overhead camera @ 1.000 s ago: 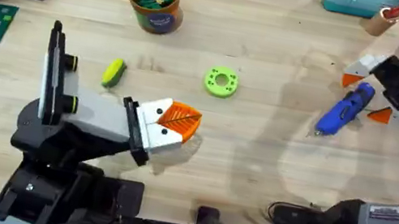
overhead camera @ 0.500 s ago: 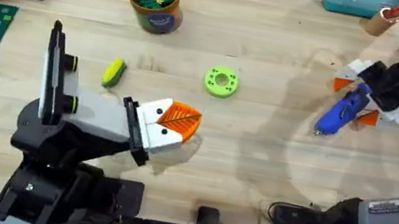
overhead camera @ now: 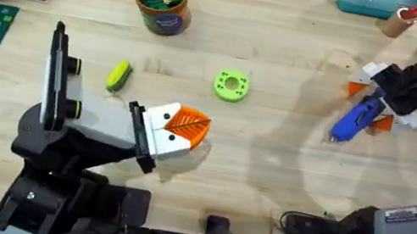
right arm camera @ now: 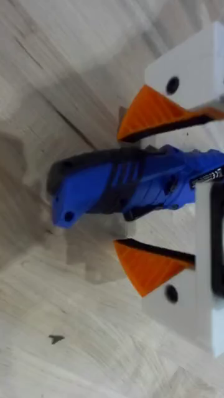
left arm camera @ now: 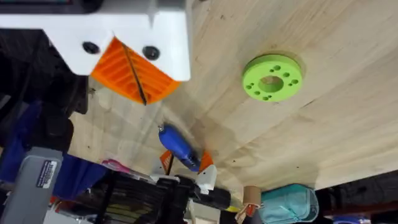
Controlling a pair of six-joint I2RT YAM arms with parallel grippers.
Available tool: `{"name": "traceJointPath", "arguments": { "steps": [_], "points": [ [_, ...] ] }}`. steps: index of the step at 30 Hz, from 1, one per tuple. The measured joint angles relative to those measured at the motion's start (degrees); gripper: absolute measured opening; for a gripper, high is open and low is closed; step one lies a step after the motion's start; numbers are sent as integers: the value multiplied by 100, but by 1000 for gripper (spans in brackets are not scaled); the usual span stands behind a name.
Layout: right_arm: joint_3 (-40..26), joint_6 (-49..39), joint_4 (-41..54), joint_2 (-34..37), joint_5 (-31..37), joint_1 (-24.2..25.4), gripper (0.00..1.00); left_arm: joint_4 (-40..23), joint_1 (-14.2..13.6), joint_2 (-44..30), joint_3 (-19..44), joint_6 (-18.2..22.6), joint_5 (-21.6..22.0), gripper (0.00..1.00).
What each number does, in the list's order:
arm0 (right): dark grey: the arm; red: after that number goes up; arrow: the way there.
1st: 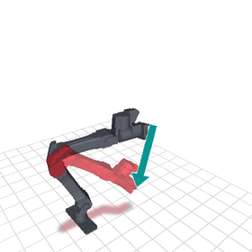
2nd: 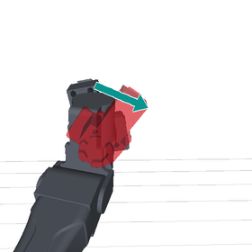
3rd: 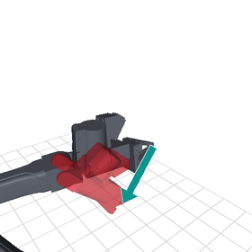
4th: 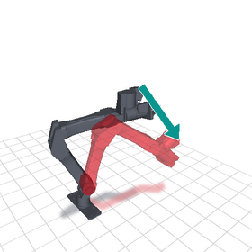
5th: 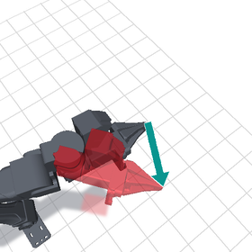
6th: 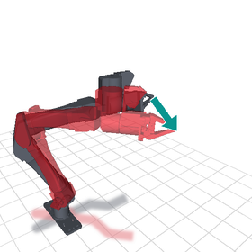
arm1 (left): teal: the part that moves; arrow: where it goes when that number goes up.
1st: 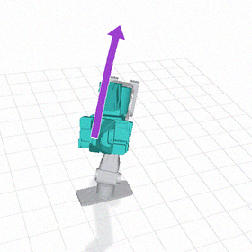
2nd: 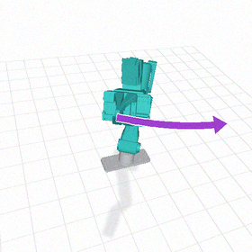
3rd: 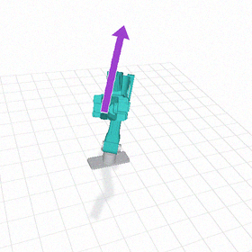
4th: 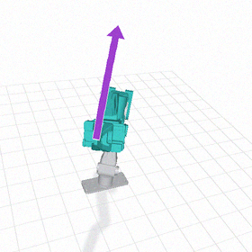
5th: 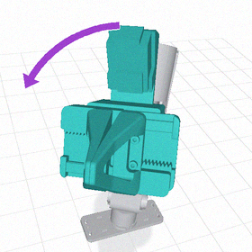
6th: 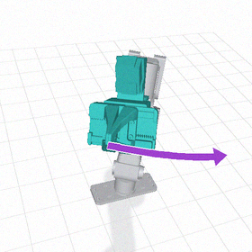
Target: Pick up the gripper from the table and insert it into the empty holder that is missing its gripper. Then pick up a screw, insert it into the mounting hole, and use the screwdriver to tighten it. Finally, clean up the table by picking up the vegetable and placing it into the bucket.
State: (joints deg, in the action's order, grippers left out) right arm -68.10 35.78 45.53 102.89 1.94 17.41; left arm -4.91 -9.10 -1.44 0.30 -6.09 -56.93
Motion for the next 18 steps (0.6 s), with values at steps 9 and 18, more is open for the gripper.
{"name": "traceJointPath", "arguments": {
  "steps": [9,18],
  "points": [
    [1,-18,-108,82,159,44,46,0,0,1,0,0,20,9],
    [0,-18,-97,85,165,46,27,0,0,1,0,0,20,9]
  ]
}}
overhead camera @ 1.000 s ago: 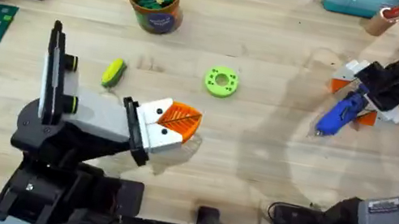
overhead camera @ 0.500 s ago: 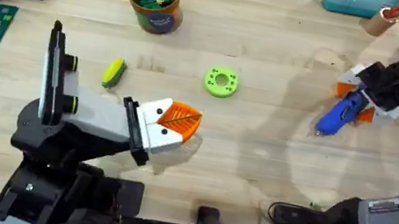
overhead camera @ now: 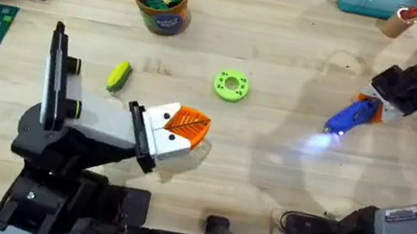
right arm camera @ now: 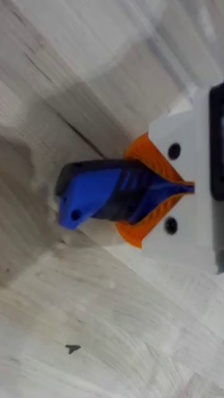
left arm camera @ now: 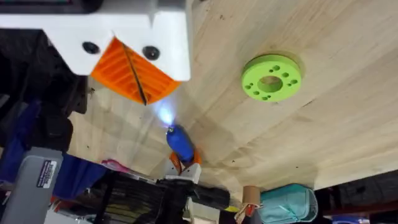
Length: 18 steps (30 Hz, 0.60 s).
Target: Pick up the gripper from the table and insert it into the empty holder that is missing its gripper. Then pick up a screw, insert it into the mounting hole, and use the screwdriver to tighten it. Finally, clean up the table by picking up the vegetable and placing it into the bucket.
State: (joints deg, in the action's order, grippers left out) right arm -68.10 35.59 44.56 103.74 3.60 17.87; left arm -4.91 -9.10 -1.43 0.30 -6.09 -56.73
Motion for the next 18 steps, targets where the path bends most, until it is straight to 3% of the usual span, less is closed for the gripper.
{"name": "traceJointPath", "arguments": {
  "steps": [11,18],
  "points": [
    [-55,-345,208,-20,-144,-9,27,0,0,0,0,0,0,9],
    [-650,-959,860,-84,-217,-17,27,0,0,0,0,0,0,9]
  ]
}}
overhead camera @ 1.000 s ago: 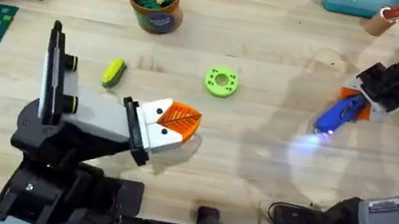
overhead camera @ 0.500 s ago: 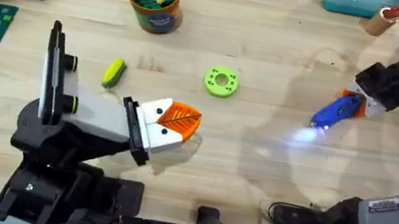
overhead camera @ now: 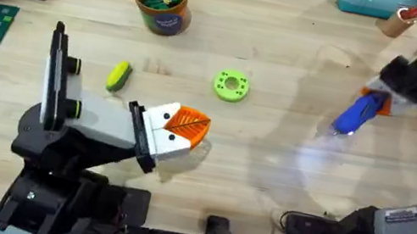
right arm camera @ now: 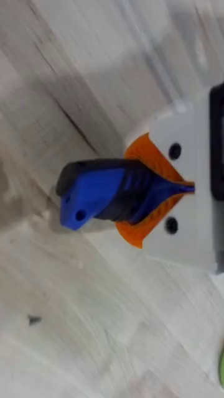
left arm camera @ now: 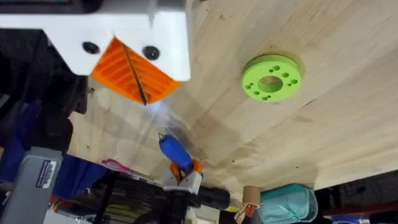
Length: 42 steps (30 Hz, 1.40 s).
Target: Pick up the gripper from the table and insert it into the empty holder that is missing its gripper. Then pick up a screw, insert it into the mounting hole, and use the screwdriver to tighten it. Finally, clean up the table by picking up the vegetable and placing it into the bucket.
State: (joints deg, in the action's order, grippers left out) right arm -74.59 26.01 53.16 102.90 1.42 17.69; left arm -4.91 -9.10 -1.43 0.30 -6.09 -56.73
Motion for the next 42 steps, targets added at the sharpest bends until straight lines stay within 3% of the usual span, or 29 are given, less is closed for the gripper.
{"name": "traceJointPath", "arguments": {
  "steps": [10,18,32,42],
  "points": [
    [-998,-731,398,-980,-23,0,27,0,0,0,0,0,0,9],
    [-1033,-1083,358,-1861,-190,0,27,0,0,-1,0,0,0,9],
    [-1035,-1465,-345,-2931,-1347,-47,27,-1,0,0,0,-1,0,9],
    [-895,-1848,-958,-3591,-1449,-718,27,0,0,0,0,-1,0,9]
  ]
}}
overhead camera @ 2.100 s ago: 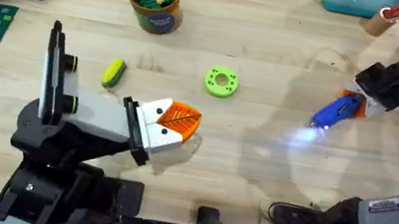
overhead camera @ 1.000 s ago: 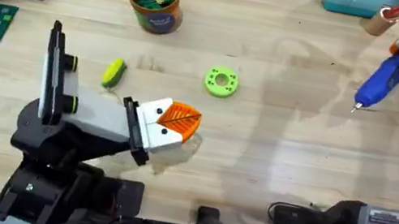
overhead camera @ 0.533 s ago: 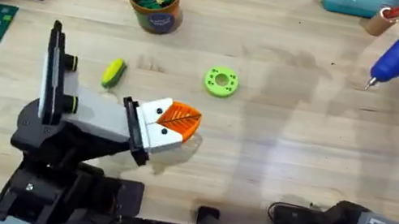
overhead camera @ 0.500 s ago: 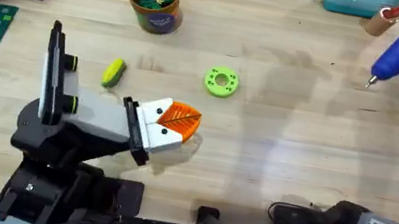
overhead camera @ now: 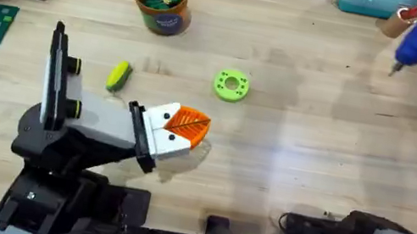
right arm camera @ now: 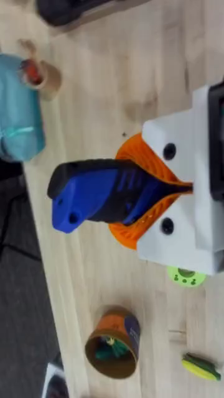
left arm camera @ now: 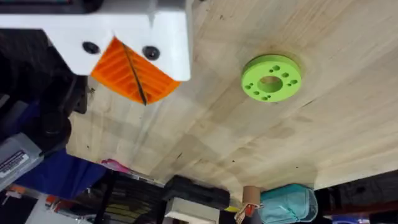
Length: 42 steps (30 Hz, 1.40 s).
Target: Pick up the gripper from the table and insert it into the empty holder that is missing its gripper. Then pick up a screw, insert it into the mounting hole, and use the screwdriver to tighten it. Finally, clean up the table by picking up the vegetable and placing it into the bucket.
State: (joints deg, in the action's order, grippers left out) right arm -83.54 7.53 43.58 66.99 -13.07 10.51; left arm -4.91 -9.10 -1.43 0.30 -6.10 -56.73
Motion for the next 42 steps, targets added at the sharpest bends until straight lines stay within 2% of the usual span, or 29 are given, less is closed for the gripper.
{"name": "traceJointPath", "arguments": {
  "steps": [6,10,17,29,36,42],
  "points": [
    [830,-55,-1397,-539,-73,-679,26,-1,0,0,0,0,0,9],
    [1151,-112,-2075,-652,-410,-1131,26,0,0,0,0,0,1,9],
    [1220,-271,-2642,-456,-1024,-1936,26,0,0,0,0,1,1,9],
    [1287,-385,-4012,-315,-1259,-3342,26,0,0,0,0,1,2,9],
    [1500,-368,-4871,-15,-1276,-3866,26,-2,0,0,0,1,2,9],
    [1560,-365,-5446,152,-1327,-4096,26,0,0,0,0,1,1,9]
  ]
}}
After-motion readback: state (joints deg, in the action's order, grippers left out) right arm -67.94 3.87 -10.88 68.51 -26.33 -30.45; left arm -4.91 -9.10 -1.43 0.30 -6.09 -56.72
